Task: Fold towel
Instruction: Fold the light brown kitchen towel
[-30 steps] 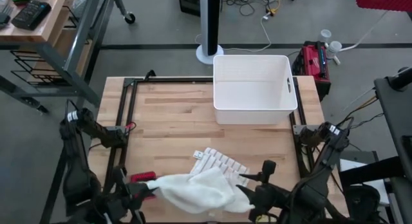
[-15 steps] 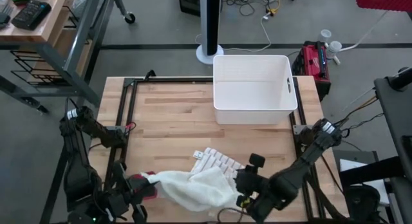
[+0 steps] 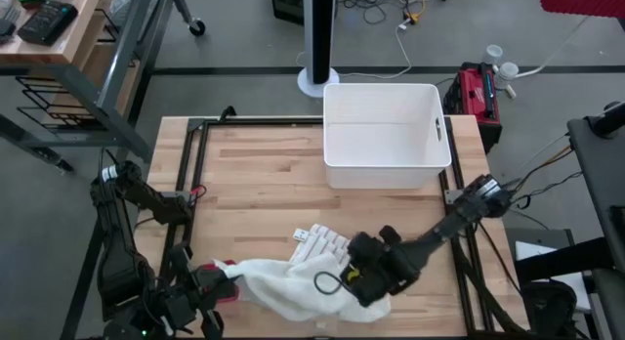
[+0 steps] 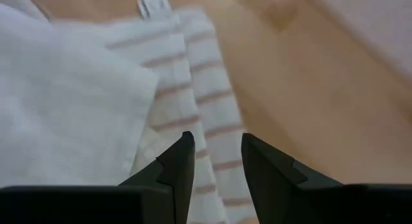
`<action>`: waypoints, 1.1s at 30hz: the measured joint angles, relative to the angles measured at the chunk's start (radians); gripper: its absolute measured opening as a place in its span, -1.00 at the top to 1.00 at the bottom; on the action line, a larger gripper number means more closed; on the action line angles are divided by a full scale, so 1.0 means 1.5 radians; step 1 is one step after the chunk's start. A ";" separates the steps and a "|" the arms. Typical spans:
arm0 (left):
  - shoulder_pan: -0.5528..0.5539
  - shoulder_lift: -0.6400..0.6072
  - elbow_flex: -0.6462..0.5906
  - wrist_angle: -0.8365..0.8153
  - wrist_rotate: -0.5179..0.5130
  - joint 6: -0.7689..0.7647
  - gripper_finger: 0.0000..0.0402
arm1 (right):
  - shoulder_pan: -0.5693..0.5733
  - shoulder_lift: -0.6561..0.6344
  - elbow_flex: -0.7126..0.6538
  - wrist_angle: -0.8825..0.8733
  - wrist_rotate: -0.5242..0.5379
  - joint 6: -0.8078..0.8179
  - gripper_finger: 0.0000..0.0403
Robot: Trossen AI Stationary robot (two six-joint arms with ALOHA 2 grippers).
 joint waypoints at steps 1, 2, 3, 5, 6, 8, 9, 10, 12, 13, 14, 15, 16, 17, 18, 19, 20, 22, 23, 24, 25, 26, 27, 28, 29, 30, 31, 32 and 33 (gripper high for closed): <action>0.000 0.000 0.000 0.000 0.000 0.000 1.00 | -0.011 0.000 -0.010 0.015 -0.028 -0.001 0.39; 0.000 0.000 0.000 0.000 0.000 0.000 1.00 | -0.021 0.000 -0.019 0.036 -0.060 -0.023 0.40; 0.000 0.000 0.000 0.000 0.000 0.000 1.00 | -0.029 0.000 -0.030 0.066 -0.085 -0.058 0.41; 0.000 0.000 -0.001 0.000 0.000 0.000 1.00 | -0.035 0.000 -0.059 0.161 -0.108 -0.137 0.44; 0.000 0.000 -0.002 0.000 0.000 0.000 1.00 | -0.035 0.000 -0.072 0.207 -0.113 -0.170 0.46; 0.000 0.000 -0.003 0.000 0.000 0.000 1.00 | -0.033 0.000 -0.090 0.291 -0.123 -0.221 0.51; 0.000 0.000 -0.004 0.000 0.000 0.000 1.00 | -0.033 0.000 -0.095 0.325 -0.133 -0.235 0.53; 0.000 0.000 -0.004 0.000 0.000 0.000 1.00 | -0.031 0.000 -0.099 0.344 -0.135 -0.239 0.55; 0.000 0.000 -0.005 0.000 0.000 0.000 1.00 | -0.024 0.000 -0.103 0.342 -0.123 -0.229 0.60; 0.000 0.000 -0.007 0.000 0.000 0.000 1.00 | -0.021 0.001 -0.104 0.339 -0.107 -0.229 0.62; 0.000 0.000 -0.008 0.000 0.000 0.000 1.00 | -0.019 0.002 -0.107 0.338 -0.082 -0.234 0.64; 0.000 0.000 -0.009 0.000 0.000 0.000 1.00 | -0.018 0.002 -0.111 0.334 -0.049 -0.247 0.66; 0.000 0.000 -0.009 -0.001 0.000 0.000 1.00 | -0.017 0.002 -0.115 0.331 -0.018 -0.259 0.67; 0.000 0.000 -0.009 -0.001 0.000 0.000 1.00 | -0.018 0.002 -0.117 0.329 0.009 -0.269 0.69; 0.000 0.000 -0.009 -0.001 0.000 0.000 1.00 | -0.019 0.002 -0.118 0.330 0.023 -0.280 0.71; 0.000 0.000 -0.009 -0.001 0.000 0.000 1.00 | -0.021 0.002 -0.118 0.330 0.026 -0.282 0.72; 0.000 0.000 -0.009 -0.001 0.000 0.000 1.00 | -0.022 0.002 -0.118 0.331 0.028 -0.282 0.74; 0.000 0.000 -0.009 -0.001 0.000 0.000 1.00 | -0.021 0.002 -0.118 0.331 0.026 -0.283 0.77; 0.000 0.000 -0.009 -0.001 0.000 0.000 1.00 | -0.021 0.002 -0.118 0.331 0.025 -0.289 0.78; 0.000 0.000 -0.009 -0.001 0.000 0.000 1.00 | -0.020 0.002 -0.118 0.329 0.020 -0.302 0.79; 0.000 0.000 -0.009 -0.001 0.000 0.000 1.00 | -0.020 0.002 -0.118 0.327 0.013 -0.317 0.80; 0.000 0.000 -0.009 -0.001 0.000 0.000 1.00 | -0.020 0.002 -0.119 0.329 0.007 -0.322 0.81; 0.001 0.000 -0.009 -0.002 0.000 0.000 1.00 | -0.020 0.002 -0.120 0.332 -0.004 -0.322 0.82; 0.001 0.000 -0.009 -0.002 0.000 0.000 1.00 | -0.020 0.002 -0.123 0.335 -0.008 -0.314 0.82; 0.001 0.000 -0.009 -0.002 0.000 0.000 1.00 | -0.020 0.003 -0.126 0.339 -0.009 -0.295 0.82; 0.001 0.000 -0.009 -0.002 0.000 0.000 1.00 | -0.019 0.003 -0.128 0.342 -0.010 -0.265 0.82; 0.001 0.000 -0.009 -0.002 0.000 0.000 1.00 | -0.019 0.004 -0.132 0.343 -0.010 -0.235 0.81; 0.001 0.000 -0.009 -0.002 0.001 0.000 1.00 | -0.019 0.004 -0.136 0.341 -0.011 -0.209 0.80; 0.001 0.000 -0.009 -0.002 0.001 0.000 1.00 | -0.019 0.004 -0.141 0.341 -0.019 -0.192 0.78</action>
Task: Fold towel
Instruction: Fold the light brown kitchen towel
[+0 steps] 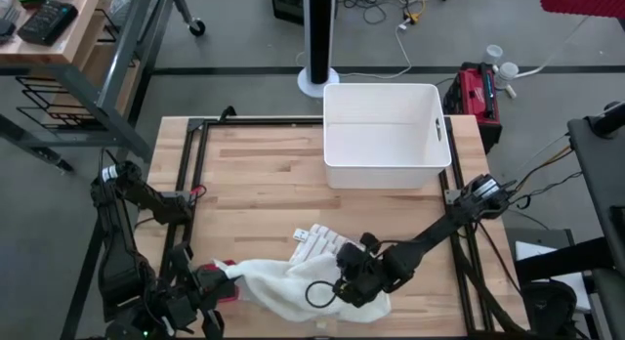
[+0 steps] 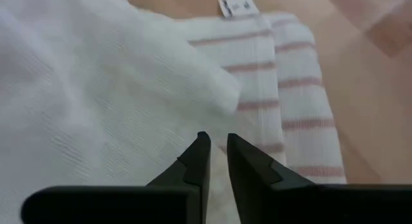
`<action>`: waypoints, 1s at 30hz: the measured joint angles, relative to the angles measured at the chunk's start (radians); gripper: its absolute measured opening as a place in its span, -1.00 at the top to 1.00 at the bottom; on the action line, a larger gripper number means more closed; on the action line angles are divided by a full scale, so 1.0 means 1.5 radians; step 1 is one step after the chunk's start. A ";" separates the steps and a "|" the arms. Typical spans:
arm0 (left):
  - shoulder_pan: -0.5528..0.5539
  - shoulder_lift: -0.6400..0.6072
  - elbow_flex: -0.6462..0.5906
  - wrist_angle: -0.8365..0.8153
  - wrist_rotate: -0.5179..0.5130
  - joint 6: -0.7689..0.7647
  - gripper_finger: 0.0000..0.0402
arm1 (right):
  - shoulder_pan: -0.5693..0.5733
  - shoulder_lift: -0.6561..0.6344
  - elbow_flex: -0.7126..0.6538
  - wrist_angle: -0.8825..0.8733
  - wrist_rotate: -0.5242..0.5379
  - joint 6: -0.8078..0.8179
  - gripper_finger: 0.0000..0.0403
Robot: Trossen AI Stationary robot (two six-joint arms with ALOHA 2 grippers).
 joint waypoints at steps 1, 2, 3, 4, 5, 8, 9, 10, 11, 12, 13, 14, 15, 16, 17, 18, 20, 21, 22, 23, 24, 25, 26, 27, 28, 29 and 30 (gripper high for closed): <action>0.000 0.000 0.000 0.000 0.000 0.000 1.00 | 0.000 0.000 -0.005 0.000 -0.007 0.005 0.75; 0.000 0.000 0.000 0.000 0.001 0.000 1.00 | -0.001 0.000 -0.012 0.000 -0.009 0.012 0.71; 0.000 0.000 0.000 0.000 0.001 0.000 1.00 | -0.001 0.000 -0.019 0.000 -0.009 0.023 0.67; 0.000 0.000 0.000 0.000 0.002 0.000 1.00 | -0.001 0.000 -0.026 0.004 -0.008 0.035 0.62; 0.000 0.000 0.000 0.000 0.002 0.000 1.00 | -0.001 0.000 -0.033 0.009 -0.008 0.040 0.57; 0.001 0.000 0.000 0.000 0.003 0.000 1.00 | -0.001 0.001 -0.049 0.025 -0.008 0.034 0.39; 0.001 0.000 0.000 0.000 0.003 0.000 1.00 | -0.001 0.001 -0.051 0.031 -0.008 0.026 0.33; 0.001 0.000 0.000 0.000 0.003 0.000 1.00 | -0.001 0.001 -0.052 0.037 -0.007 0.012 0.28; 0.001 0.000 0.000 0.000 0.003 0.000 1.00 | -0.001 0.001 -0.052 0.042 -0.003 0.003 0.23; 0.000 0.000 0.000 0.000 0.003 0.000 1.00 | -0.001 0.001 -0.052 0.043 -0.002 -0.004 0.18; 0.000 0.000 0.000 0.000 0.003 0.000 1.00 | -0.001 0.001 -0.052 0.045 -0.002 -0.009 0.14; 0.001 0.000 0.000 0.000 0.003 0.000 1.00 | -0.001 0.001 -0.052 0.051 -0.002 -0.012 0.10; 0.000 0.000 0.000 0.000 0.003 0.000 1.00 | -0.001 0.001 -0.052 0.056 -0.002 -0.013 0.06; 0.001 0.000 0.000 0.000 0.003 0.000 1.00 | -0.001 0.001 -0.052 0.058 -0.002 -0.013 0.03; 0.000 0.000 0.000 0.000 0.003 0.000 1.00 | -0.001 0.001 -0.052 0.058 -0.002 -0.014 0.01; 0.000 0.000 0.000 0.000 0.003 0.000 1.00 | -0.001 0.001 -0.052 0.058 -0.002 -0.017 -0.01; 0.000 0.000 0.000 0.000 0.003 0.000 1.00 | -0.004 0.001 -0.052 0.057 -0.002 -0.031 -0.05; 0.001 0.000 0.000 0.000 0.002 0.000 1.00 | -0.005 0.001 -0.052 0.058 -0.002 -0.037 -0.06; 0.001 0.000 0.000 0.000 0.002 0.000 1.00 | -0.006 0.001 -0.051 0.057 -0.002 -0.040 -0.06; 0.000 0.000 0.000 0.000 0.002 0.000 1.00 | -0.007 0.001 -0.051 0.057 -0.002 -0.043 -0.07; 0.000 0.000 0.000 0.000 0.002 0.000 1.00 | -0.007 0.001 -0.051 0.057 -0.002 -0.043 -0.08; 0.000 0.000 -0.001 0.000 0.002 0.000 1.00 | -0.007 0.001 -0.050 0.057 -0.001 -0.039 -0.08; 0.000 0.000 -0.002 0.000 0.002 0.000 1.00 | -0.007 0.001 -0.050 0.057 -0.002 -0.033 -0.08; 0.001 0.000 -0.004 0.001 0.002 0.000 1.00 | -0.007 0.001 -0.050 0.058 -0.003 -0.014 -0.09; 0.001 0.000 -0.005 0.000 0.002 0.000 1.00 | -0.007 0.001 -0.050 0.056 -0.006 0.012 -0.09; 0.000 0.000 -0.005 0.000 0.002 0.000 1.00 | -0.009 0.001 -0.050 0.049 -0.007 0.034 -0.09; 0.001 0.000 -0.005 0.000 0.002 0.000 1.00 | -0.011 0.001 -0.050 0.038 -0.008 0.049 -0.09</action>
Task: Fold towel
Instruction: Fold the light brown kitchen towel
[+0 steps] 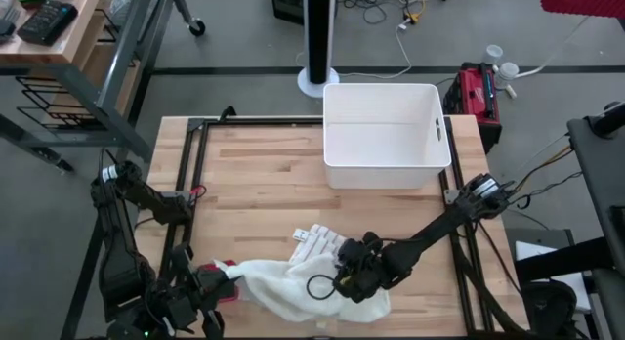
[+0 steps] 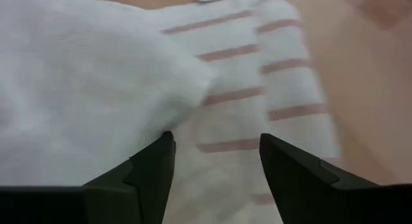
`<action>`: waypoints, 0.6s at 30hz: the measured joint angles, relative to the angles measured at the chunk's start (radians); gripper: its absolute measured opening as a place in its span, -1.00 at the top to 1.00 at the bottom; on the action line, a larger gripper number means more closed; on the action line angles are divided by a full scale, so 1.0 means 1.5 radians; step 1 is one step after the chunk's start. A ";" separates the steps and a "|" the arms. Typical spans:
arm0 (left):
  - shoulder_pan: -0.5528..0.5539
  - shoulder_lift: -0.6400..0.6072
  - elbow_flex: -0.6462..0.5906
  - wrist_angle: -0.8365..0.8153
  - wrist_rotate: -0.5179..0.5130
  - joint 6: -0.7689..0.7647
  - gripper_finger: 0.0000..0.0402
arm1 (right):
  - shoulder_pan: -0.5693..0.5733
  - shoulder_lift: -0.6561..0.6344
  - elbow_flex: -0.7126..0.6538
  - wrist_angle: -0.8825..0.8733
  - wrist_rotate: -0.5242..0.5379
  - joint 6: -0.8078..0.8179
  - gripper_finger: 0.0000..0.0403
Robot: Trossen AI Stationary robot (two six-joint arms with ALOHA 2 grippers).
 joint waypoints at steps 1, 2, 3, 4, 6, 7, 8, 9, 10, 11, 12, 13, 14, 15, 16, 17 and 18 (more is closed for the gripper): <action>0.000 0.000 0.000 0.000 0.000 0.000 1.00 | -0.002 0.000 0.000 -0.014 0.001 0.005 -0.09; 0.000 0.000 0.000 0.000 -0.001 0.000 1.00 | -0.003 -0.001 0.000 -0.033 0.002 0.006 -0.08; 0.000 0.000 0.000 0.000 -0.001 0.000 1.00 | -0.004 -0.003 0.000 -0.048 0.003 0.007 -0.07; 0.000 0.000 0.000 0.000 -0.001 0.000 1.00 | -0.002 -0.005 0.000 -0.056 0.002 0.007 -0.06; 0.000 0.000 0.000 0.000 -0.001 0.000 1.00 | 0.009 -0.012 0.000 -0.054 -0.002 0.006 -0.04; 0.000 0.000 0.000 0.001 -0.001 0.000 1.00 | 0.017 -0.017 0.000 -0.054 -0.002 0.006 -0.03; 0.000 0.000 0.000 0.000 -0.001 0.000 1.00 | 0.023 -0.022 0.001 -0.054 0.005 0.006 -0.03; 0.000 0.000 0.000 0.000 -0.001 0.000 1.00 | 0.029 -0.028 0.004 -0.051 0.016 0.002 -0.02; 0.000 0.000 0.000 0.000 -0.001 0.000 1.00 | 0.034 -0.034 0.008 -0.045 0.029 -0.003 -0.02; 0.000 0.000 0.000 0.000 -0.001 0.000 1.00 | 0.036 -0.036 0.012 -0.035 0.038 -0.014 -0.02; 0.000 0.000 0.000 0.000 -0.001 0.000 1.00 | 0.039 -0.037 0.017 -0.023 0.039 -0.023 -0.02; 0.000 0.000 0.000 0.000 -0.001 0.000 1.00 | 0.041 -0.038 0.019 -0.007 0.038 -0.039 -0.03; 0.000 0.000 0.000 -0.001 -0.002 0.000 1.00 | 0.044 -0.037 0.020 0.013 0.031 -0.055 -0.02; 0.000 0.000 0.000 -0.001 -0.002 0.000 1.00 | 0.045 -0.034 0.019 0.037 0.023 -0.070 -0.02; 0.000 0.000 -0.001 -0.001 -0.001 0.000 1.00 | 0.045 -0.030 0.019 0.061 0.018 -0.075 -0.02; 0.000 0.000 -0.001 -0.001 -0.002 0.000 1.00 | 0.045 -0.025 0.019 0.071 0.015 -0.077 -0.01; 0.000 0.000 -0.001 -0.001 -0.002 0.000 1.00 | 0.042 -0.019 0.017 0.068 0.015 -0.075 -0.01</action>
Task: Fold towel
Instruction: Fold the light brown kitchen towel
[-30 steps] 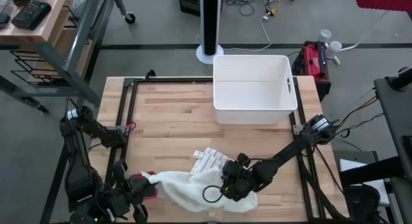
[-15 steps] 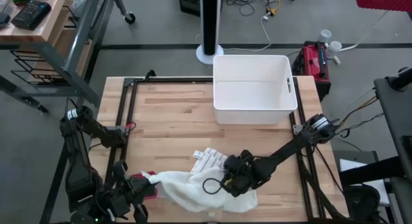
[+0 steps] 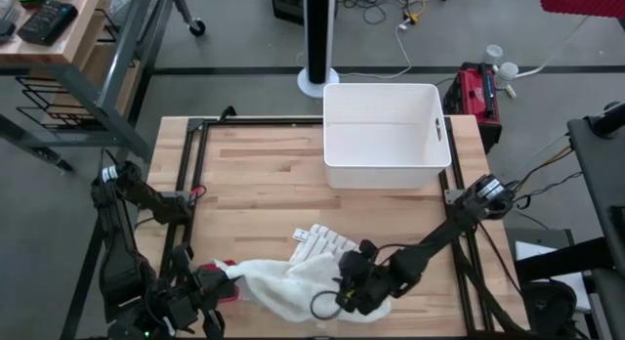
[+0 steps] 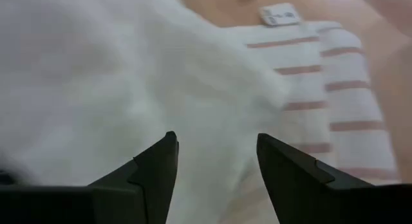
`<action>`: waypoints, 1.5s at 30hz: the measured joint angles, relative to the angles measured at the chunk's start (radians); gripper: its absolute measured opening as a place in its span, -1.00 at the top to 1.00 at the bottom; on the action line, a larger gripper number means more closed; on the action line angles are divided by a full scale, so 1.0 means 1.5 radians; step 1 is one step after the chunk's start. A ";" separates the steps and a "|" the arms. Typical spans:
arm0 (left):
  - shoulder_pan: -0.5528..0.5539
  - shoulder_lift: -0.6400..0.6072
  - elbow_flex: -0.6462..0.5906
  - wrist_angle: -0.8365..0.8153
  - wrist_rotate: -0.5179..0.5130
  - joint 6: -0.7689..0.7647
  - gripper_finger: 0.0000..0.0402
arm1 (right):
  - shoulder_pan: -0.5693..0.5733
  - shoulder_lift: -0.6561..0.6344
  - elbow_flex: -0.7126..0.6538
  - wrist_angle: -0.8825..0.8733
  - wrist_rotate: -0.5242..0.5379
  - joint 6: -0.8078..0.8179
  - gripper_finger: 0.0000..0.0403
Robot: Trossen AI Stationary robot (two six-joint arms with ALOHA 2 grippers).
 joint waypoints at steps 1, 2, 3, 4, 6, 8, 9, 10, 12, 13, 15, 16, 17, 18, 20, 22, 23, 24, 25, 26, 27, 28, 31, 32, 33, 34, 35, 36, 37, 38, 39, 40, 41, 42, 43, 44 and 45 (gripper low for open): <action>0.001 0.000 0.000 0.000 0.000 0.000 1.00 | -0.005 0.007 -0.001 -0.005 0.000 0.003 -0.01; 0.001 0.000 0.000 0.000 0.000 0.000 1.00 | -0.009 0.015 -0.003 -0.007 0.002 0.006 -0.01; 0.001 0.000 -0.001 0.001 0.000 -0.002 1.00 | -0.013 0.019 -0.006 -0.008 0.002 0.009 -0.02; 0.001 0.000 -0.001 0.001 0.000 -0.004 1.00 | -0.017 0.024 -0.010 -0.009 0.002 0.012 -0.02; 0.001 0.000 -0.003 0.001 0.000 -0.005 1.00 | -0.025 0.032 -0.011 0.001 -0.008 0.020 -0.03; 0.002 0.000 -0.003 0.000 0.000 -0.005 1.00 | -0.033 0.045 -0.011 0.005 -0.028 0.013 -0.03; 0.003 0.000 -0.003 0.000 0.000 -0.003 1.00 | -0.038 0.055 -0.012 0.014 -0.028 0.003 -0.02; 0.003 0.000 -0.003 0.000 0.000 -0.001 1.00 | -0.041 0.065 -0.012 0.028 -0.029 -0.015 0.00; 0.003 0.000 -0.003 0.000 0.000 -0.001 1.00 | -0.046 0.080 -0.012 0.066 -0.048 -0.058 0.07; 0.004 0.000 -0.003 0.000 0.000 -0.001 1.00 | -0.047 0.084 -0.012 0.089 -0.067 -0.081 0.13; 0.004 0.000 -0.003 0.000 0.000 0.000 1.00 | -0.045 0.087 -0.007 0.128 -0.080 -0.115 0.33; 0.004 0.000 -0.003 -0.001 0.000 -0.001 1.00 | -0.043 0.087 -0.002 0.140 -0.080 -0.126 0.46; 0.004 0.000 -0.003 -0.001 0.002 0.000 1.00 | -0.040 0.086 0.004 0.140 -0.076 -0.138 0.61; 0.004 0.000 -0.003 -0.001 0.005 0.000 1.00 | -0.038 0.084 0.011 0.137 -0.067 -0.150 0.77; 0.004 0.000 -0.003 -0.001 0.005 -0.001 1.00 | -0.028 0.072 0.024 0.134 -0.039 -0.170 0.93; 0.004 0.000 -0.003 -0.001 0.005 0.000 1.00 | -0.014 0.056 0.041 0.134 -0.001 -0.186 0.95; 0.003 0.000 -0.003 -0.001 0.005 0.000 1.00 | -0.003 0.044 0.049 0.129 0.021 -0.193 0.97; 0.002 0.000 -0.003 -0.001 0.005 0.000 1.00 | 0.008 0.033 0.057 0.114 0.051 -0.202 0.97; 0.002 0.000 -0.003 -0.001 0.005 0.000 1.00 | 0.019 0.025 0.067 0.100 0.082 -0.204 0.98; 0.000 0.000 -0.003 -0.001 0.005 0.000 1.00 | 0.031 0.016 0.079 0.084 0.109 -0.210 0.98; -0.001 0.000 -0.003 -0.001 0.005 0.000 1.00 | 0.042 0.006 0.089 0.064 0.135 -0.216 0.98; -0.002 0.000 -0.003 -0.001 0.005 0.000 1.00 | 0.052 -0.004 0.099 0.042 0.163 -0.218 0.98; -0.002 -0.001 -0.003 -0.001 0.005 0.000 1.00 | 0.083 -0.036 0.128 -0.001 0.238 -0.218 0.99; -0.002 -0.001 -0.003 -0.001 0.005 0.000 1.00 | 0.093 -0.046 0.134 -0.012 0.260 -0.218 0.99; -0.002 -0.002 -0.003 -0.001 0.005 0.000 1.00 | 0.101 -0.055 0.139 -0.021 0.278 -0.218 0.99; -0.002 -0.002 -0.003 -0.001 0.005 0.001 1.00 | 0.108 -0.063 0.141 -0.026 0.291 -0.216 0.99; -0.002 -0.002 -0.003 -0.001 0.005 0.002 1.00 | 0.114 -0.072 0.142 -0.026 0.292 -0.216 0.99; -0.002 -0.002 -0.003 -0.001 0.005 0.003 1.00 | 0.120 -0.081 0.142 -0.027 0.293 -0.217 0.99; -0.002 -0.002 -0.003 -0.001 0.005 0.003 1.00 | 0.125 -0.089 0.142 -0.028 0.309 -0.216 0.99; -0.002 -0.002 -0.003 -0.001 0.005 0.003 1.00 | 0.130 -0.094 0.142 -0.027 0.332 -0.219 0.99; -0.002 -0.002 -0.003 -0.001 0.005 0.005 1.00 | 0.136 -0.102 0.142 -0.027 0.353 -0.230 0.99; -0.002 -0.002 -0.003 -0.001 0.003 0.013 1.00 | 0.143 -0.112 0.142 -0.028 0.367 -0.246 1.00; -0.002 -0.002 -0.003 0.000 0.001 0.026 1.00 | 0.147 -0.121 0.142 -0.025 0.378 -0.259 1.00; -0.002 -0.002 -0.003 0.001 0.000 0.041 1.00 | 0.152 -0.131 0.144 -0.022 0.392 -0.269 1.00; -0.002 -0.003 -0.002 0.002 0.000 0.053 1.00 | 0.161 -0.142 0.151 -0.023 0.412 -0.281 1.00; -0.004 -0.003 0.004 0.002 0.000 0.066 1.00 | 0.171 -0.153 0.158 -0.021 0.433 -0.299 1.00; -0.006 -0.005 0.012 0.004 0.000 0.079 1.00 | 0.183 -0.164 0.166 -0.021 0.453 -0.319 1.00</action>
